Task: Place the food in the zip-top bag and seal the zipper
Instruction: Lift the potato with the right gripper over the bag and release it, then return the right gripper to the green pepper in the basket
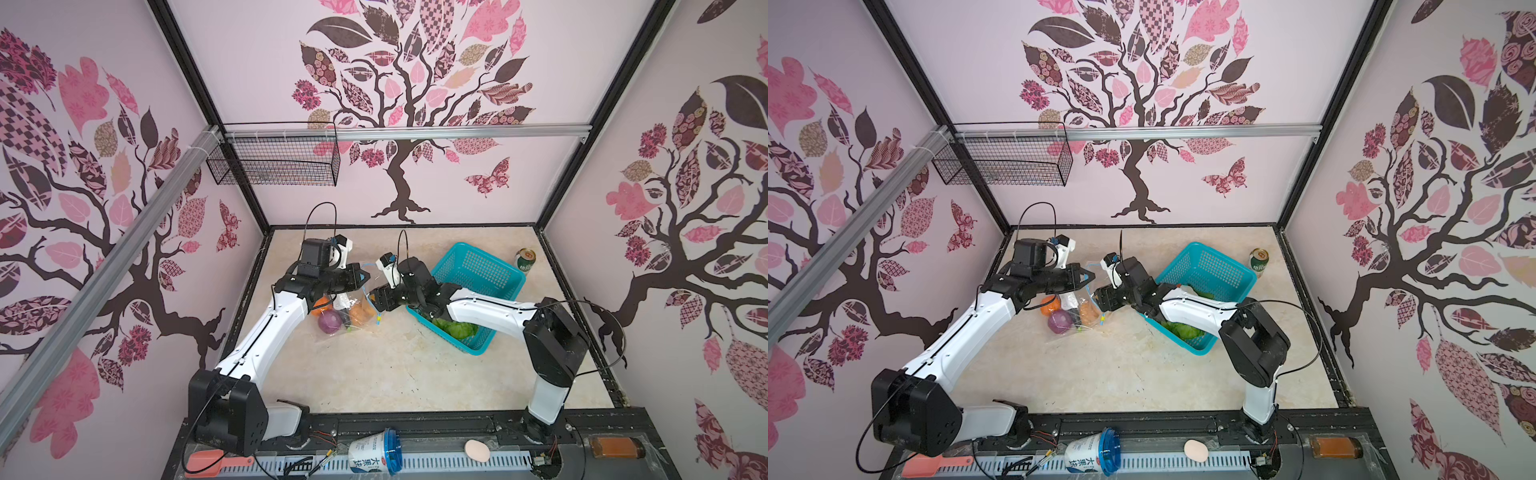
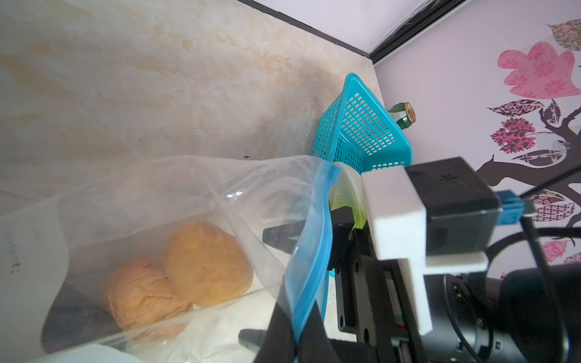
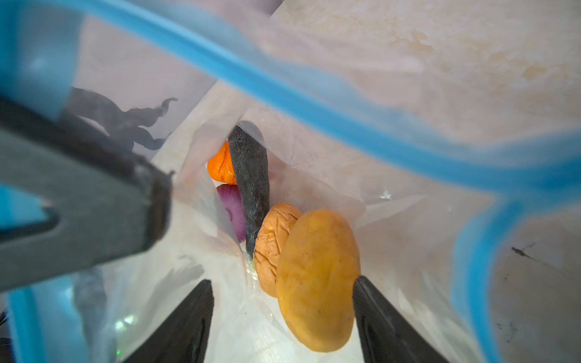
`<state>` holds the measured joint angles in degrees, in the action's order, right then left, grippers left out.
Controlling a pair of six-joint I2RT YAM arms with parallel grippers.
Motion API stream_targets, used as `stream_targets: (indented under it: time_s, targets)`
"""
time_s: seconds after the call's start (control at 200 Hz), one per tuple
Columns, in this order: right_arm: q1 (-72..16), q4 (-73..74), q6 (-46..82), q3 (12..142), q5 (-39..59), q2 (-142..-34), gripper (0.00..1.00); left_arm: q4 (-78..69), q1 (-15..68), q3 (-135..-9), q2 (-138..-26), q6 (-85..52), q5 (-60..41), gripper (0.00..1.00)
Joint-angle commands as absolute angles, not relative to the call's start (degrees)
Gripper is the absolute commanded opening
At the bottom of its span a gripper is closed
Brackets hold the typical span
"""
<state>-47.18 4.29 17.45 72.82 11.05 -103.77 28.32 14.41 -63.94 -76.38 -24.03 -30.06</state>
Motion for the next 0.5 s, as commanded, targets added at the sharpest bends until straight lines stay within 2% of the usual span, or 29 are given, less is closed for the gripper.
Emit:
stream_targets:
  time_s: [0.0,0.24,0.395,0.495]
  targets:
    - [-47.2,2.8,16.1,73.8,8.9,-98.9,0.73,27.6,14.6,-63.1,-75.1,-23.4,-30.0,0.00]
    - [-45.9,-2.4,12.7,70.1,2.7,-88.6,0.72,27.6,14.6,-63.1,-75.1,-23.3,-29.7,0.00]
    - [-40.5,-9.1,12.0,67.4,-0.5,-81.5,0.72,27.5,14.7,-63.1,-75.0,-23.3,-29.5,0.00]
    - [-36.2,-14.8,11.3,65.9,-6.2,-77.6,0.73,27.6,14.7,-63.1,-74.8,-23.3,-29.4,0.00]
